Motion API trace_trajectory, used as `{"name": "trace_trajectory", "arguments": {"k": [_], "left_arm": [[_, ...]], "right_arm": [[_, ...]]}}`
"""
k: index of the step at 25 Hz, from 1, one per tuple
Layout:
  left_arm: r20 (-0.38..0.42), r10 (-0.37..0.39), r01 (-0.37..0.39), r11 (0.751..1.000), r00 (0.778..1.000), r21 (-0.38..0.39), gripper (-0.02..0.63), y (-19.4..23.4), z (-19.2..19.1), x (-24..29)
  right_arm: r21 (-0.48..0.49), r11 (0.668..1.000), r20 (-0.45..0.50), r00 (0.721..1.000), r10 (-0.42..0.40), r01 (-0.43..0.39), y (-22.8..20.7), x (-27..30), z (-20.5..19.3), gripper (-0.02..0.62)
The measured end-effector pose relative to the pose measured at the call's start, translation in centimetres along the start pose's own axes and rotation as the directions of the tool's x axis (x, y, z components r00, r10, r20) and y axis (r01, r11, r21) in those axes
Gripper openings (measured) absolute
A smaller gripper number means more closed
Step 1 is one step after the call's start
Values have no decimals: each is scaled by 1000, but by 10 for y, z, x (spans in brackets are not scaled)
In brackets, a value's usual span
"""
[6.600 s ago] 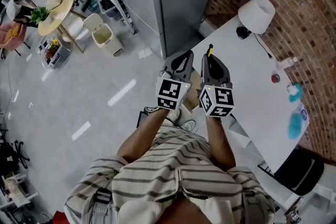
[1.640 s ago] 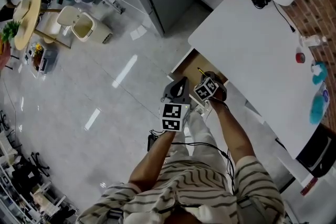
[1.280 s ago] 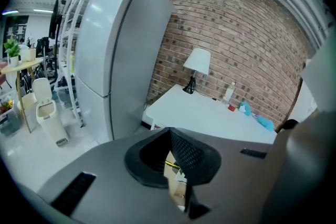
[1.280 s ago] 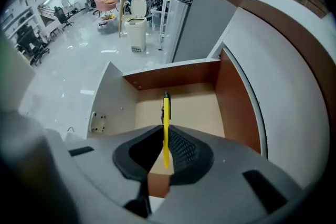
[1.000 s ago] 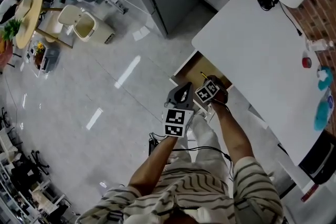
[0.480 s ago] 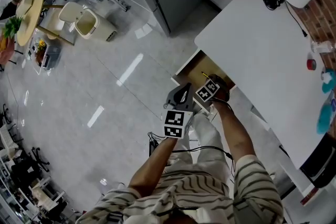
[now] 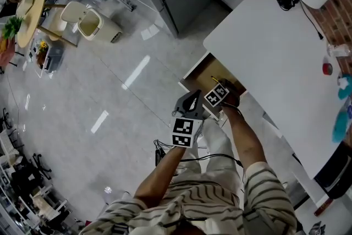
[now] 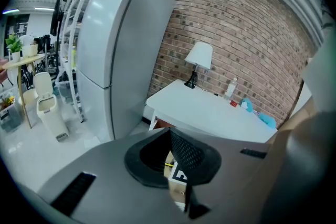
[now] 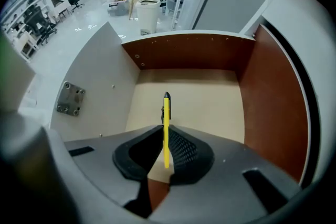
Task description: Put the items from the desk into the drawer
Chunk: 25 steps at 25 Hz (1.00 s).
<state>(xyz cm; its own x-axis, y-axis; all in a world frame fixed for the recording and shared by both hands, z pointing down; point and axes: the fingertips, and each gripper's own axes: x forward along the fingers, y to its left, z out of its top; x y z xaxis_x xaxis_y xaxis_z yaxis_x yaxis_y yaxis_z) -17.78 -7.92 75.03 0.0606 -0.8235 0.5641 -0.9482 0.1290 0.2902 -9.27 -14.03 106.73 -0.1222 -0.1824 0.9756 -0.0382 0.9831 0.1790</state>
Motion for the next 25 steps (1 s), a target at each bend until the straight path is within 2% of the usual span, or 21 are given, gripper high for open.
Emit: {"name": "trace_trajectory", "arguments": {"k": [10,16,25], "left_arm": [[6,8,-8,1000,1000,6,-6,3,-1,2],[-11,1,-1,1000,1000,-27,-6,5,-11,-1],[-27,1,-2,999,1000,-35,-6,8,-22,0]], "right_arm": [[-16,1000,-8,1000,-13,13,-1,10,-5,37],[21,1000,-32,999,-14,15,2,18,-14,37],[67,998,-48,999,-10,13,2,26,-24,37]]}}
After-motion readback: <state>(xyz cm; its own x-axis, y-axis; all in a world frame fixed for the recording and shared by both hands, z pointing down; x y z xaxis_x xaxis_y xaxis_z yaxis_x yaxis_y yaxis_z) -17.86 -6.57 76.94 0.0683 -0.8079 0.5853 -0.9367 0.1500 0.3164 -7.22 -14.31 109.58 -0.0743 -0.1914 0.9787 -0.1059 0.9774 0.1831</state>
